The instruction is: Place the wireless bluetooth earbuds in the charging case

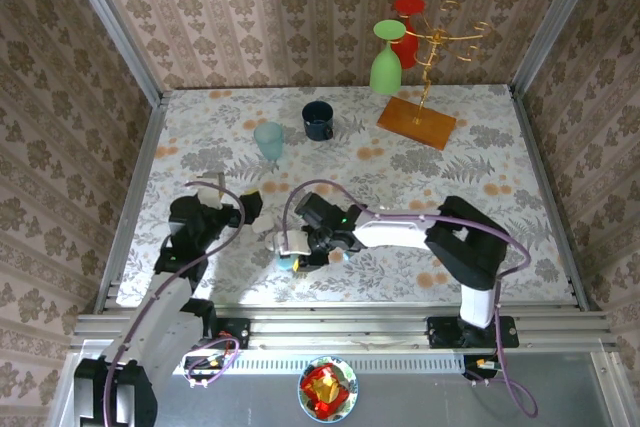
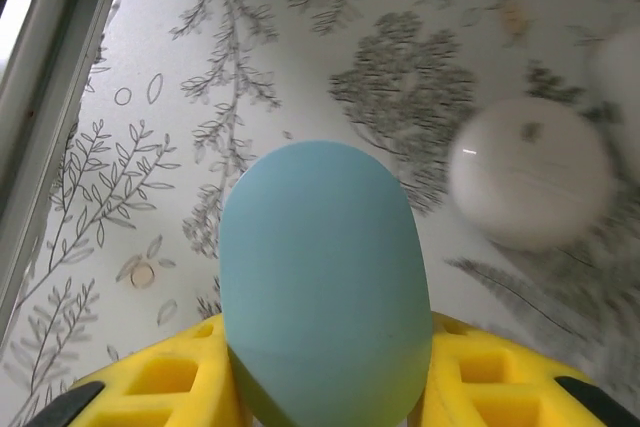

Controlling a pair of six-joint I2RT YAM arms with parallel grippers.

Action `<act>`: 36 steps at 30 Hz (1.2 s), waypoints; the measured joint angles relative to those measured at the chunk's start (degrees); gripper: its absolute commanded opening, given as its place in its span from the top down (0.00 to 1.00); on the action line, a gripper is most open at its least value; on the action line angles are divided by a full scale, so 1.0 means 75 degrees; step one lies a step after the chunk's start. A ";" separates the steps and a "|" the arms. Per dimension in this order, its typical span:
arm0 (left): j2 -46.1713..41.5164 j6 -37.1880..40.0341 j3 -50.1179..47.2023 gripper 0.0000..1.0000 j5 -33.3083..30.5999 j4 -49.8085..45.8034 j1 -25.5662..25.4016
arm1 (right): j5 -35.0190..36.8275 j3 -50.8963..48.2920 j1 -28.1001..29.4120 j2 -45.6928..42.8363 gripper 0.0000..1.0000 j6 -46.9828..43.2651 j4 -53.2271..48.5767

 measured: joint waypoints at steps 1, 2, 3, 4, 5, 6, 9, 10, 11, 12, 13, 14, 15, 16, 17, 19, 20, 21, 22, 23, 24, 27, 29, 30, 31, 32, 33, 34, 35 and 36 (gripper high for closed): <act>-0.0006 0.0096 -0.0023 0.00 0.0026 0.0201 -0.0111 | -0.0003 -0.0064 -0.0140 -0.0213 0.69 0.0009 -0.0003; -0.0006 0.0204 -0.0032 0.00 0.0070 0.0370 -0.0224 | -0.0006 -0.0134 -0.0309 -0.0431 0.70 0.0029 0.0000; -0.0006 0.0326 -0.0041 0.00 0.0102 0.0513 -0.0338 | -0.0012 -0.0184 -0.0452 -0.0600 0.71 0.0044 -0.0009; -0.0006 0.0469 -0.0058 0.00 0.0169 0.0708 -0.0466 | -0.0026 -0.0256 -0.0644 -0.0813 0.73 0.0067 -0.0017; -0.0006 0.0603 -0.0087 0.00 0.0262 0.0895 -0.0586 | -0.0029 -0.0318 -0.0816 -0.1000 0.73 0.0096 -0.0038; 0.0003 0.0749 -0.0125 0.00 0.0391 0.1096 -0.0711 | -0.0035 -0.0379 -0.0973 -0.1177 0.73 0.0117 -0.0064; 0.0125 0.1154 -0.0280 0.00 0.0883 0.1734 -0.1128 | -0.0082 -0.0554 -0.1518 -0.1749 0.75 0.0172 -0.0283; 0.0207 0.1323 -0.0361 0.00 0.1043 0.2011 -0.1335 | -0.0087 -0.0618 -0.1702 -0.1970 0.75 0.0178 -0.0376; 0.0289 0.1483 -0.0431 0.00 0.1215 0.2235 -0.1530 | -0.0093 -0.0685 -0.1853 -0.2177 0.75 0.0181 -0.0460; 0.0370 0.1632 -0.0478 0.00 0.1373 0.2381 -0.1719 | -0.0093 -0.0729 -0.1985 -0.2375 0.75 0.0184 -0.0565; 0.0472 0.1789 -0.0507 0.00 0.1539 0.2524 -0.1926 | -0.0099 -0.0764 -0.2098 -0.2573 0.75 0.0198 -0.0650; 0.0586 0.1953 -0.0513 0.00 0.1714 0.2643 -0.2116 | -0.0111 -0.0775 -0.2183 -0.2745 0.75 0.0201 -0.0764; 0.0679 0.2072 -0.0513 0.00 0.1851 0.2739 -0.2253 | -0.0128 -0.0778 -0.2250 -0.2894 0.75 0.0198 -0.0866; 0.0801 0.2215 -0.0513 0.00 0.2025 0.2868 -0.2419 | -0.0146 -0.0775 -0.2305 -0.3037 0.75 0.0195 -0.0950; 0.0927 0.2343 -0.0513 0.01 0.2200 0.2993 -0.2562 | -0.0172 -0.0778 -0.2363 -0.3200 0.75 0.0192 -0.1096; 0.1186 0.2565 -0.0510 0.03 0.2579 0.3159 -0.2812 | -0.0265 -0.0775 -0.2436 -0.3488 0.75 0.0172 -0.1355; 0.1314 0.2661 -0.0504 0.05 0.2757 0.3206 -0.2917 | -0.0344 -0.0775 -0.2454 -0.3631 0.75 0.0169 -0.1480; 0.1440 0.2734 -0.0490 0.07 0.2929 0.3229 -0.3016 | -0.0408 -0.0772 -0.2460 -0.3730 0.76 0.0169 -0.1588; 0.1588 0.2809 -0.0458 0.09 0.3104 0.3241 -0.3107 | -0.0530 -0.0772 -0.2460 -0.3838 0.76 0.0163 -0.1716; 0.1731 0.2876 -0.0411 0.11 0.3293 0.3246 -0.3177 | -0.0635 -0.0769 -0.2457 -0.3917 0.76 0.0154 -0.1827; 0.1853 0.2920 -0.0361 0.13 0.3445 0.3267 -0.3220 | -0.0755 -0.0769 -0.2457 -0.3978 0.76 0.0146 -0.1900; 0.2159 0.2981 -0.0219 0.16 0.3902 0.3488 -0.3258 | -0.1119 -0.0766 -0.2457 -0.4112 0.77 0.0146 -0.2092; 0.2296 0.2949 -0.0169 0.18 0.4106 0.3666 -0.3258 | -0.1317 -0.0746 -0.2448 -0.4162 0.77 0.0146 -0.2183; 0.2361 0.2917 -0.0149 0.19 0.4197 0.3762 -0.3258 | -0.1370 -0.0731 -0.2442 -0.4167 0.78 0.0143 -0.2209; 0.2439 0.2871 -0.0119 0.20 0.4284 0.3861 -0.3258 | -0.1419 -0.0708 -0.2428 -0.4167 0.78 0.0143 -0.2238; 0.2506 0.2818 -0.0090 0.22 0.4360 0.3937 -0.3258 | -0.1469 -0.0682 -0.2410 -0.4167 0.78 0.0143 -0.2244; 0.2573 0.2754 -0.0061 0.23 0.4421 0.4001 -0.3258 | -0.1513 -0.0656 -0.2387 -0.4167 0.78 0.0143 -0.2261; 0.2658 0.2672 -0.0017 0.24 0.4482 0.4071 -0.3258 | -0.1536 -0.0615 -0.2349 -0.4167 0.78 0.0143 -0.2285; 0.2739 0.2602 0.0026 0.24 0.4538 0.4135 -0.3258 | -0.1556 -0.0586 -0.2326 -0.4167 0.78 0.0140 -0.2294; 0.2818 0.2535 0.0055 0.25 0.4590 0.4232 -0.3258 | -0.1577 -0.0551 -0.2294 -0.4167 0.78 0.0140 -0.2305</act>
